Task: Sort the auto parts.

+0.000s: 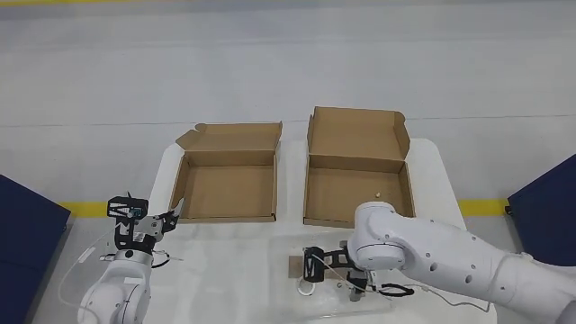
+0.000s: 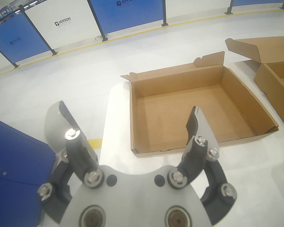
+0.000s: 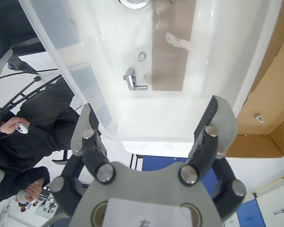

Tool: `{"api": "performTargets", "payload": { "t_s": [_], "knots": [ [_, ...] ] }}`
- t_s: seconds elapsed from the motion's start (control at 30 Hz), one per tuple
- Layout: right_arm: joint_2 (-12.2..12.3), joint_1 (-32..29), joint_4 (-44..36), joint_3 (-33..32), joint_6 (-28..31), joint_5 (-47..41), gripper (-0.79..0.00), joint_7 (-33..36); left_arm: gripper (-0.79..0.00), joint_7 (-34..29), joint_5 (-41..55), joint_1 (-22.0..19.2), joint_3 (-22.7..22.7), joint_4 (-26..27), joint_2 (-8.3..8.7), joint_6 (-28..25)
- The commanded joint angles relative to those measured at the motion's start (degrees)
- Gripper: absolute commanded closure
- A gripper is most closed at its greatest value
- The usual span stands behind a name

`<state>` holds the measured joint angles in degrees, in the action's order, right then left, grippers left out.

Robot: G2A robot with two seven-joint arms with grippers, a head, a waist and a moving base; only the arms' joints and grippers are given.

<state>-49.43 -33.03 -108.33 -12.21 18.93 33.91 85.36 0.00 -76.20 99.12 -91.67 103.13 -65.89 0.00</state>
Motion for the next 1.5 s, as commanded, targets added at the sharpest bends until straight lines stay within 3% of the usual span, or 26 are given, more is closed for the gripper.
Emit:
{"api": "performTargets", "payload": {
  "t_s": [0.0, 0.63, 0.93, 0.97, 1.03, 1.1, 1.17, 1.47],
  "knots": [
    [-0.2, 0.1, -0.1, 0.8, -0.1, 0.6, -0.785, 0.1, -0.785, 0.0, 0.0, 0.0, 0.0, 0.0, 0.00, 0.0],
    [-1.3, -2.2, 3.4, 2.5, 2.1, 2.3, -0.785, -2.1, -0.785, 0.0, 0.0, 0.0, 0.0, 0.0, 0.00, 0.0],
    [-2.5, -5.4, 5.2, 2.5, 2.2, 7.7, -0.785, -2.2, -0.785, 0.0, 0.0, 0.0, 0.0, 0.0, 0.00, 0.0],
    [-2.7, -5.7, 5.4, 2.5, 2.1, 8.0, -0.767, -2.1, -0.785, 0.0, 0.0, 0.0, 0.0, 0.0, 0.00, 0.0],
    [-3.0, -6.0, 5.9, 2.5, 2.0, 8.4, -0.625, -2.0, -0.785, 0.0, 0.0, 0.0, 0.0, 0.0, 0.00, 0.0],
    [-3.3, -6.3, 6.3, 2.5, 2.0, 8.6, -0.539, -2.0, -0.785, 0.0, 0.0, 0.0, 0.0, 0.0, 0.00, 0.0],
    [-3.6, -6.7, 6.7, 2.5, 2.1, 9.0, -0.385, -2.1, -0.785, 0.0, 0.0, 0.0, 0.0, 0.0, 0.00, 0.0],
    [-4.2, -7.6, 7.8, 2.5, 2.0, 10.3, -0.317, -2.0, -0.785, 0.0, 0.0, 0.0, 0.0, 0.0, 0.00, 0.0]
  ]
}}
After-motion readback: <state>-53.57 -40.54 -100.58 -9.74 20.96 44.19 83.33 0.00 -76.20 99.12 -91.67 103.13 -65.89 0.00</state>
